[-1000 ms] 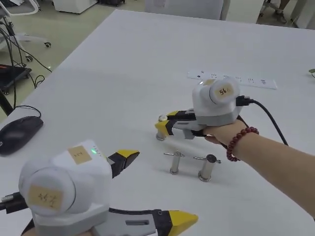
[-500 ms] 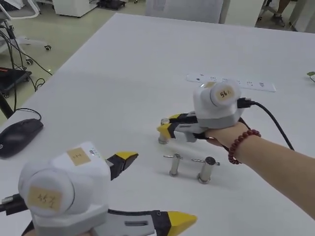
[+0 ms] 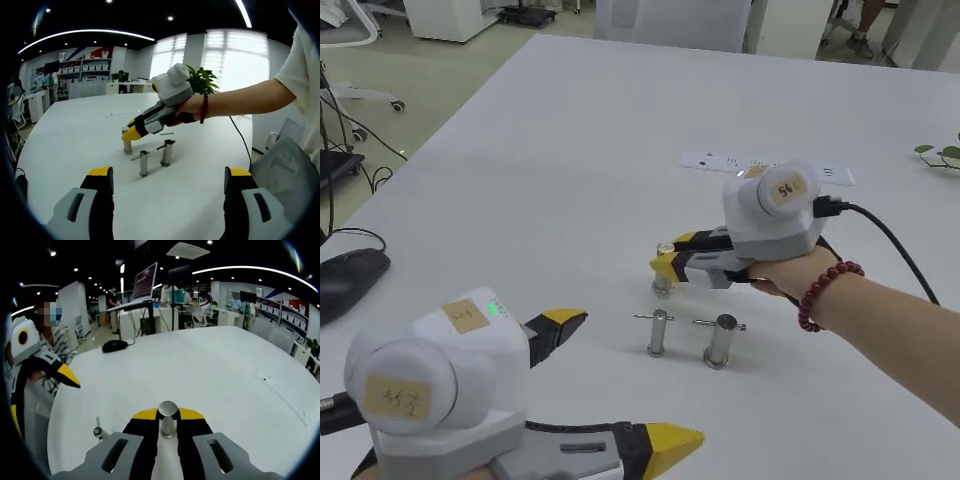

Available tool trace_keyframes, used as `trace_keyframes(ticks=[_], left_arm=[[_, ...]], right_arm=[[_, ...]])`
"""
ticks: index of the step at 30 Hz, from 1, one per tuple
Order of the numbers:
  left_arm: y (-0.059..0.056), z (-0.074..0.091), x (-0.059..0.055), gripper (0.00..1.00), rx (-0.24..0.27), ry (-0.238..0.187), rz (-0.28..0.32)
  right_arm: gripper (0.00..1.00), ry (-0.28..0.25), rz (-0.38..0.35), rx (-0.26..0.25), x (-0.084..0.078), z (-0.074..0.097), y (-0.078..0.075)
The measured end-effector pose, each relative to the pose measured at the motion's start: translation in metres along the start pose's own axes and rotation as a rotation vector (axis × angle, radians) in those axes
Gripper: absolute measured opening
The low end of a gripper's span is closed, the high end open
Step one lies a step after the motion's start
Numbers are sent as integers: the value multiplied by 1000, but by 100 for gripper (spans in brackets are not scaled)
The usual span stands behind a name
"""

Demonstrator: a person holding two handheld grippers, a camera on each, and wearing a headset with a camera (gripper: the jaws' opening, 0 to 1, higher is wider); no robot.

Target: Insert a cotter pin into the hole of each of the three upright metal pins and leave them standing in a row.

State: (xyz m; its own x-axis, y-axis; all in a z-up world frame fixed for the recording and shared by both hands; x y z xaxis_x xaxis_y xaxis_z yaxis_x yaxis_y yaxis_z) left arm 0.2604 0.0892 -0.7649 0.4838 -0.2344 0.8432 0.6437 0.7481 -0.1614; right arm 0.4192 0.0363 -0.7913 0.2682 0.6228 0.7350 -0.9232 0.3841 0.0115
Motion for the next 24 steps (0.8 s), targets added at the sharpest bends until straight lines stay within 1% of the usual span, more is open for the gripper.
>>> trace_keyframes(ticks=[9, 18, 24], left_arm=[[1, -1, -1, 92, 0, 5, -3], [-4, -3, -1, 92, -10, 9, -24], [-5, -2, 1, 92, -9, 3, -28]], right_arm=[[14, 5, -30, -31, -16, 18, -5], [14, 7, -53, -67, -32, 40, -8], [14, 7, -64, -94, -41, 56, -10]])
Point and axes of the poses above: the centre of the closed fingertips' face, and the gripper's own axes: z roughly backward along the fingers, y roughly to its left, x roughly out of its top, the point moved 4 cm from there along z, roughly backward along the fingers, and after that the axes turned 10 degrees about y, right-handed, at the moved point
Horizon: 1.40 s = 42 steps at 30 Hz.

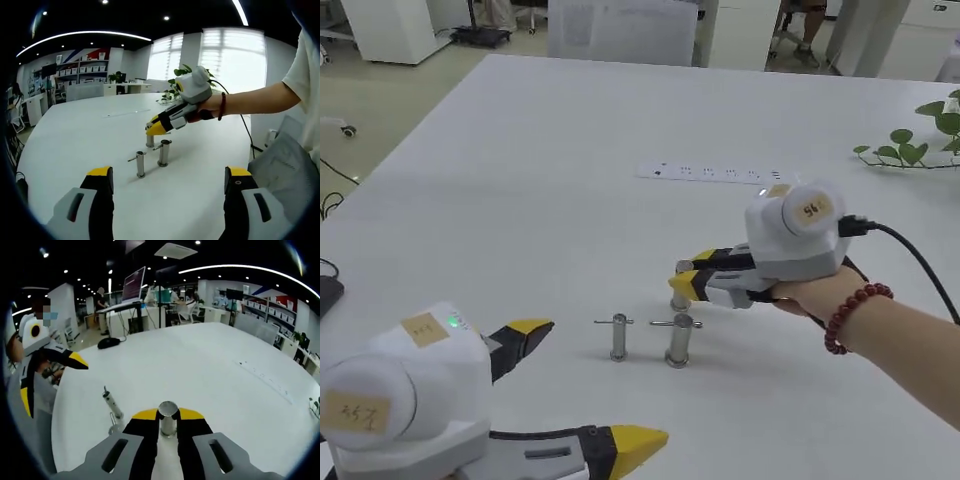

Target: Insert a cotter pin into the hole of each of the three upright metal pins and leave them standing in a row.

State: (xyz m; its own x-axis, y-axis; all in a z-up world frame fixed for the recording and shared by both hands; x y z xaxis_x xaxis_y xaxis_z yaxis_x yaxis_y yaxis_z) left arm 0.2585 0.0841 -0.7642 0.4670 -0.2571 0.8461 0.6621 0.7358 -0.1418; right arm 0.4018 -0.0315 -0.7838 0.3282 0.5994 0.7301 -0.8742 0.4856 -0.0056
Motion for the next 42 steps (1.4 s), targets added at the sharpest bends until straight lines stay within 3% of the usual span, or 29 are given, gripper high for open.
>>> trace_keyframes(ticks=[22, 31, 42], left_arm=[[-5, 10, 5, 92, 13, 2, -18], [-11, 15, 4, 92, 14, 6, -26], [-15, 21, 7, 92, 16, -2, -37]], right_arm=[[14, 6, -14, -38, -33, 43, 5], [14, 8, -6, -25, -43, 55, 20], [14, 16, 8, 5, -50, 56, 45]])
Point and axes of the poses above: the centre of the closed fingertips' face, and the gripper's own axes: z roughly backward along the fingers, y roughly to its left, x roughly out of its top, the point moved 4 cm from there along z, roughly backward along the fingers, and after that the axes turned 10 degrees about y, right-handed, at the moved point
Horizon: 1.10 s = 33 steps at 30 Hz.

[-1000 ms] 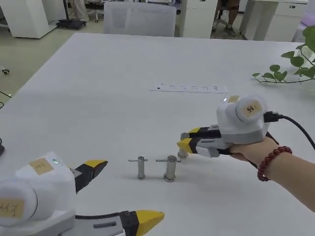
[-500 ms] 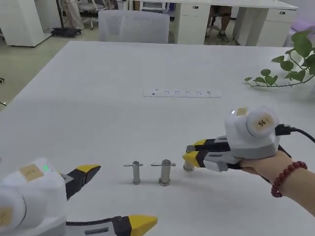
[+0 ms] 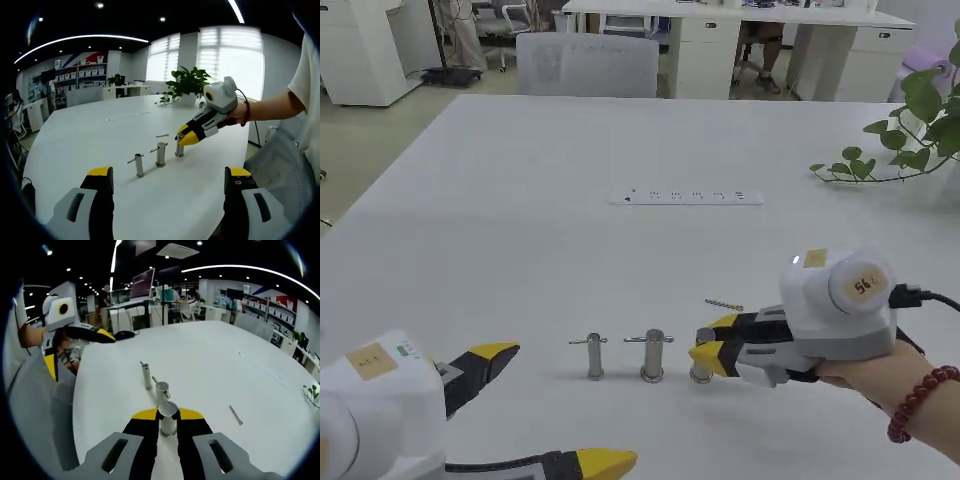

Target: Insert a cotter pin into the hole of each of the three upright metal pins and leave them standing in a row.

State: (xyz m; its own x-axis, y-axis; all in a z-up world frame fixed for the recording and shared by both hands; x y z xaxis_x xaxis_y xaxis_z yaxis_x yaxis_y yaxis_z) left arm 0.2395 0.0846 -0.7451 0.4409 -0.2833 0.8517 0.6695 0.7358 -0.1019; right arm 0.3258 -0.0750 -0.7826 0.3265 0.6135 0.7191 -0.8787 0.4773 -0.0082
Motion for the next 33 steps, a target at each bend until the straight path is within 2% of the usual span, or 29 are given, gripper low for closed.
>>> trace_keyframes(ticks=[11, 19, 33], left_arm=[[-1, 4, 0, 91, 8, -9, 5], [-1, 6, -1, 91, 10, -11, 9], [0, 8, -3, 89, 17, -15, 22]], right_arm=[[13, 9, 0, -2, -7, -6, 21], [13, 1, -11, 4, -7, -9, 31], [13, -9, -53, -15, -10, -18, 45]])
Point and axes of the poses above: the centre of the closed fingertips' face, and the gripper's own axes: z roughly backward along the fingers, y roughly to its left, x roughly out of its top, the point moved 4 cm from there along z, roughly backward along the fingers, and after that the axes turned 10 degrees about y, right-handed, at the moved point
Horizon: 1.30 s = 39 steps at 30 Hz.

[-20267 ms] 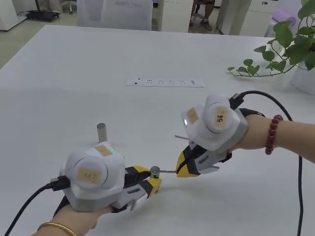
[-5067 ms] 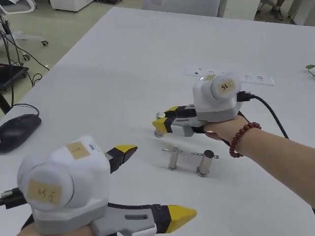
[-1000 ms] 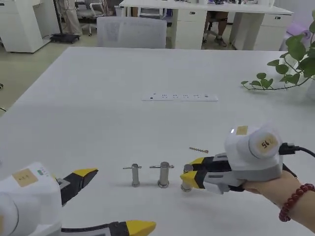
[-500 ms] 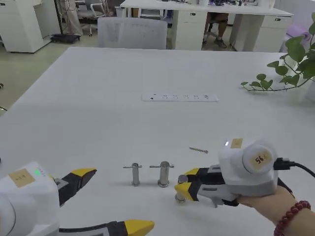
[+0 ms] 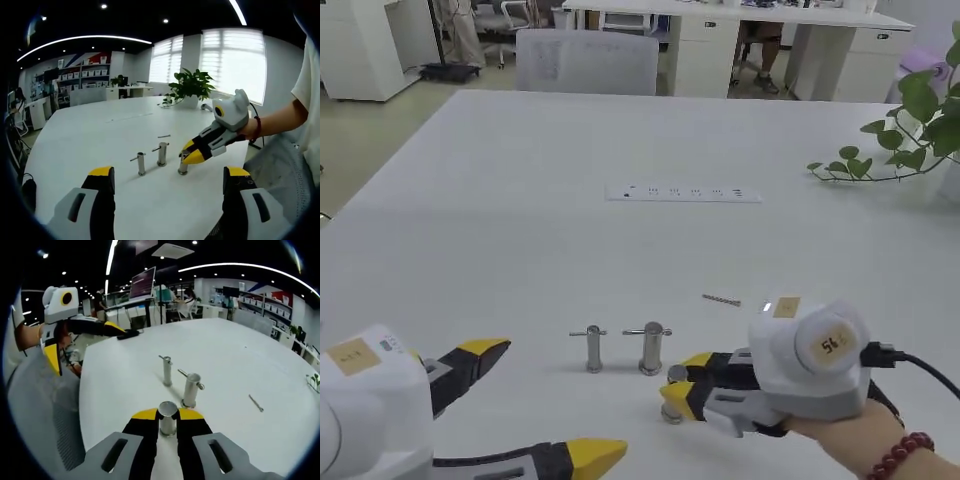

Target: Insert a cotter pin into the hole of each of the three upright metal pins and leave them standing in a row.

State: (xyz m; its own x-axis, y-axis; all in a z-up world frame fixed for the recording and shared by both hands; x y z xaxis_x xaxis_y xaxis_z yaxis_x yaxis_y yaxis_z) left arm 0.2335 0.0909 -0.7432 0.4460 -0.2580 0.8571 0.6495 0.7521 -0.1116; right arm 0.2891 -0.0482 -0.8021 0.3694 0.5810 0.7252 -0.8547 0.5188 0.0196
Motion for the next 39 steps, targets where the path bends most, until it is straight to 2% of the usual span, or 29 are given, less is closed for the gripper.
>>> trace_keyframes(ticks=[15, 18, 21, 31, 39], left_arm=[[-5, -1, -3, 88, -16, 7, 2], [-5, -1, -3, 88, -17, 7, 3], [-4, -1, -3, 87, -19, 5, 6], [-4, -1, -4, 87, -19, 4, 7], [-3, 0, -3, 87, -12, -1, 9]], right_arm=[[15, -46, -44, -58, -3, 1, 4], [17, -14, -53, -59, -11, -4, 6], [20, -40, -84, -50, -10, -3, 7], [25, -56, -104, -45, -7, -1, 8], [29, -73, -119, -37, -3, 7, 8]])
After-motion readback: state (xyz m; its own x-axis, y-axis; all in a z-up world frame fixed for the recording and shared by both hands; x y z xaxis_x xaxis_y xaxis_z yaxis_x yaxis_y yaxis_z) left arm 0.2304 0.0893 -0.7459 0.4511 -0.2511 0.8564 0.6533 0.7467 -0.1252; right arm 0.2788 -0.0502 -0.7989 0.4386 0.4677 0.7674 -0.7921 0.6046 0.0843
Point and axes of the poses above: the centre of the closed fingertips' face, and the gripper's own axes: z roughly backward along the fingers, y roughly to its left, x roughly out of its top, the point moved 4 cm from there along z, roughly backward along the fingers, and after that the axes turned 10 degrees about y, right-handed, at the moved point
